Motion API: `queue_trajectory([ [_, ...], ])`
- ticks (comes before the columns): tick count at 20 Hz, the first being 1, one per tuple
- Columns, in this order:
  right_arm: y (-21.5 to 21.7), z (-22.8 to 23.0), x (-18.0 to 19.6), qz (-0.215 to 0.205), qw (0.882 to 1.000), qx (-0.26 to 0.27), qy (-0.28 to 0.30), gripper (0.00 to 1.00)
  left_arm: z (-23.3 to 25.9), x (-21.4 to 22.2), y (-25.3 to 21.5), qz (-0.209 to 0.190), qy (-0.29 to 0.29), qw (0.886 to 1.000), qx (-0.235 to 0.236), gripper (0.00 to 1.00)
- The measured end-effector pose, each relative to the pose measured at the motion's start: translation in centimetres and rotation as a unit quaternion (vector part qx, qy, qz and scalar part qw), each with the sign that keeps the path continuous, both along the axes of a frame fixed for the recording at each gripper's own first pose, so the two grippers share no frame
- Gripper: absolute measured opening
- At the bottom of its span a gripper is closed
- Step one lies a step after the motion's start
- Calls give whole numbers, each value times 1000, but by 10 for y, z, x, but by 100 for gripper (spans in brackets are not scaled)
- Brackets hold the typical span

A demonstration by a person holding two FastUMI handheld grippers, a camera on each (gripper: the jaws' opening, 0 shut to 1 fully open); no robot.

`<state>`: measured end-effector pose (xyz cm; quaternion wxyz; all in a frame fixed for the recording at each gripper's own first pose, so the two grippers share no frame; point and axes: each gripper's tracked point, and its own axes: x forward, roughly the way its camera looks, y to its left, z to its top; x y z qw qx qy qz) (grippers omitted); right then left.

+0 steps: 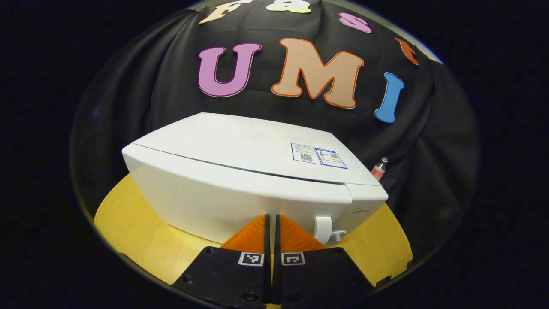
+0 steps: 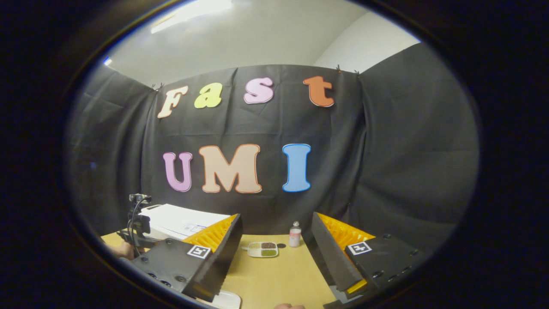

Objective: Open the microwave oven with the left hand, put the food in, and close the microwave oven.

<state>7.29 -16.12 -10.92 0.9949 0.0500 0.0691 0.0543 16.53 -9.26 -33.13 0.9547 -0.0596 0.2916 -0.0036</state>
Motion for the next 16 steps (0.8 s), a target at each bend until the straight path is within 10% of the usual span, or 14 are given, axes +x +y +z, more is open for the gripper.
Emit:
queue_trajectory([
  [16, 58, -1, 16, 20, 1000, 5, 0, 92, 129, -47, -25, -61, -122, 991, -14, 4],
])
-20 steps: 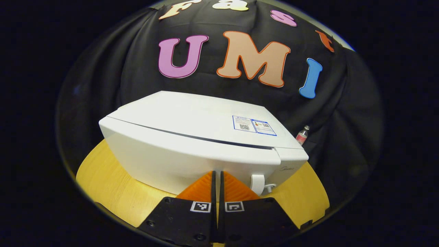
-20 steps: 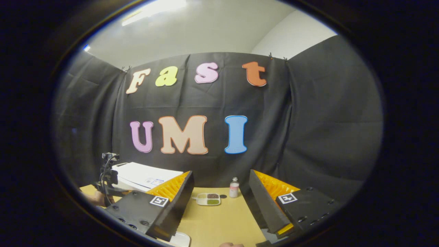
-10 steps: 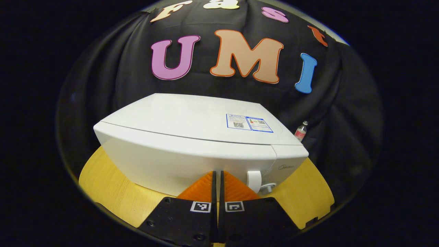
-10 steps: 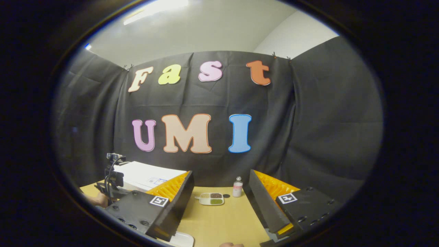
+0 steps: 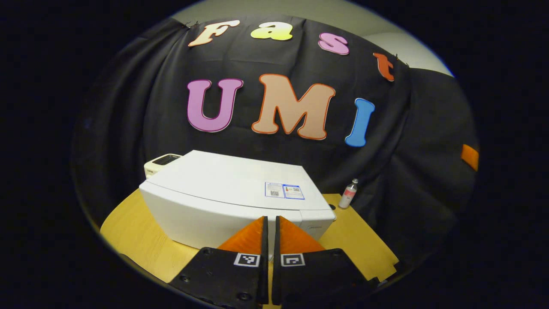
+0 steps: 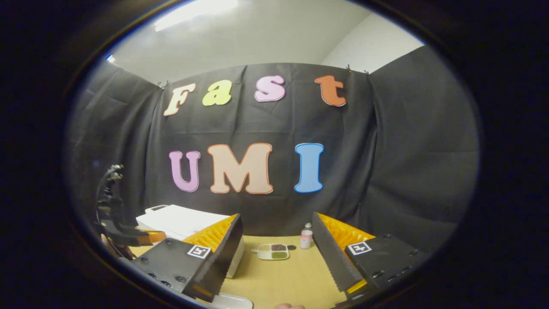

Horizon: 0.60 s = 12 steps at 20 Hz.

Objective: Open the microwave oven with the left hand, put the food in, and close the microwave oven.

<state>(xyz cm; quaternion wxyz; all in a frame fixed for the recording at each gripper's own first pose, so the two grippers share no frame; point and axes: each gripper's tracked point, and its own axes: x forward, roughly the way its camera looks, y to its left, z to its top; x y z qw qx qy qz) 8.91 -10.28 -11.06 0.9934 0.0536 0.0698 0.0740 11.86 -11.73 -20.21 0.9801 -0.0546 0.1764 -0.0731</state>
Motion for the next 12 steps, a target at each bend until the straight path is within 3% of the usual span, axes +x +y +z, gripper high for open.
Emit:
queue_trajectory([
  [4, 20, 9, 2, 13, 1000, 8, -7, 91, 60, -19, 9, -4, -61, 998, 14, 34],
  [5, 26, 13, 4, 16, 1000, 6, -11, 91, 78, -22, 13, -2, -84, 996, 19, 55],
  [6, 32, 16, 5, 20, 1000, 5, -15, 91, 98, -26, 20, 8, -108, 994, 25, 65],
  [7, 37, 18, 6, 23, 1000, 4, -18, 92, 116, -30, 27, 15, -124, 992, 29, 86],
  [12, 61, 34, 10, 37, 999, 24, -24, 92, 163, -44, 45, 36, -153, 986, 55, 88],
])
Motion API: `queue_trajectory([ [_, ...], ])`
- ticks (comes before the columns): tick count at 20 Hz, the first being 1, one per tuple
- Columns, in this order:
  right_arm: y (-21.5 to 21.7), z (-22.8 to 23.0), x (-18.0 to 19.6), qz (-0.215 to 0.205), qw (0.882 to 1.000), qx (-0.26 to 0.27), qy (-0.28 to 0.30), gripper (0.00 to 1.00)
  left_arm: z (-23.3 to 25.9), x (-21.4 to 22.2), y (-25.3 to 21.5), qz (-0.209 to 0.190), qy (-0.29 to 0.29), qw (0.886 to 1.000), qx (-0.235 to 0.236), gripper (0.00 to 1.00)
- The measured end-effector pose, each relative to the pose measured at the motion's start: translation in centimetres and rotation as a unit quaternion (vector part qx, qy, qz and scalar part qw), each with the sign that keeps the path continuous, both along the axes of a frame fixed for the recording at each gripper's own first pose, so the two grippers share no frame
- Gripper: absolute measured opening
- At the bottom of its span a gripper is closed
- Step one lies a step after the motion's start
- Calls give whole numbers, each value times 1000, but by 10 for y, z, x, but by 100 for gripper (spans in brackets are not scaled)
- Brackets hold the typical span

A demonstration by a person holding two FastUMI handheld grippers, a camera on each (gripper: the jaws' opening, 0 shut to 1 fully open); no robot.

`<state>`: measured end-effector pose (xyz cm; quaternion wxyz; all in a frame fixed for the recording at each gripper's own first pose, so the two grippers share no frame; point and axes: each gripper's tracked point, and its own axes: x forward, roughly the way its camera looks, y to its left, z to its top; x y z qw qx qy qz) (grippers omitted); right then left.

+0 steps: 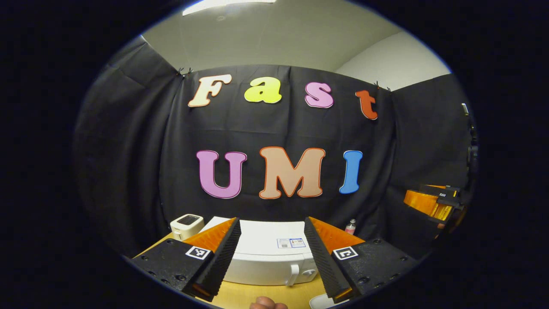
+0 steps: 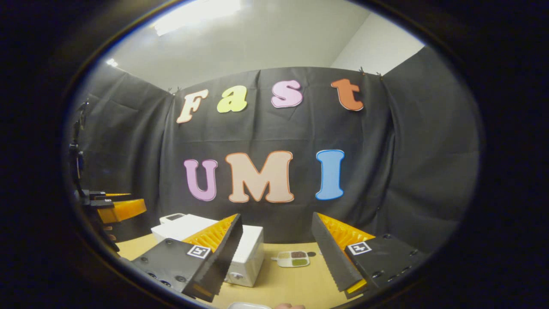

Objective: Open the microwave oven with the left hand, put the food in, and close the microwave oven.

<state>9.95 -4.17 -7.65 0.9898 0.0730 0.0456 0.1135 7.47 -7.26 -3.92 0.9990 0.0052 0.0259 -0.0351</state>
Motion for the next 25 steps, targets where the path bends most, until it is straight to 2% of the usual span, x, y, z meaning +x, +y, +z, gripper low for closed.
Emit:
queue_trajectory([
  [2, 2, 1, -1, -2, 1000, -8, -2, 91, 11, -7, 6, 15, 1, 1000, -7, 89],
  [3, 2, 0, 0, -2, 1000, -10, -2, 91, 17, -10, 7, 18, -2, 1000, -13, 85],
  [5, 6, 1, 1, -1, 1000, -5, 1, 91, 26, -14, 8, 15, -7, 1000, -17, 91],
  [6, 7, 1, 2, -1, 1000, -4, 1, 92, 31, -16, 11, 17, -11, 1000, -12, 88],
  [7, 7, 1, 3, -1, 1000, -5, 1, 91, 36, -17, 14, 22, -18, 1000, -6, 94],
  [8, 7, 1, 4, -1, 1000, -7, 0, 91, 42, -18, 16, 26, -25, 999, -2, 91],
  [9, 6, 0, 3, -2, 1000, -9, -1, 91, 43, -20, 16, 27, -28, 999, 0, 95],
  [10, 6, 1, 1, -1, 1000, -8, 0, 91, 45, -22, 13, 23, -31, 999, -2, 92],
  [11, 8, 1, -2, 0, 1000, -8, 1, 91, 49, -24, 10, 19, -38, 999, -5, 95],
  [13, 11, 1, -4, 3, 1000, -7, 2, 91, 54, -28, 11, 19, -44, 999, -4, 92],
  [14, 13, 1, -7, 6, 1000, -7, 3, 91, 53, -32, 11, 19, -43, 999, -1, 95],
  [15, 15, 0, -9, 7, 1000, -8, 1, 91, 50, -36, 12, 19, -41, 999, 2, 92],
  [22, 25, 10, -31, 5, 1000, -14, -14, 91, 48, -52, 32, 36, -34, 999, 15, 92],
  [23, 26, 11, -33, 5, 1000, -13, -15, 99, 47, -52, 33, 35, -32, 999, 16, 92],
  [24, 26, 15, -36, 3, 1000, -10, -17, 91, 46, -53, 33, 33, -29, 999, 19, 93],
  [25, 26, 17, -38, 1, 1000, -9, -18, 91, 45, -54, 33, 32, -28, 999, 21, 93],
])
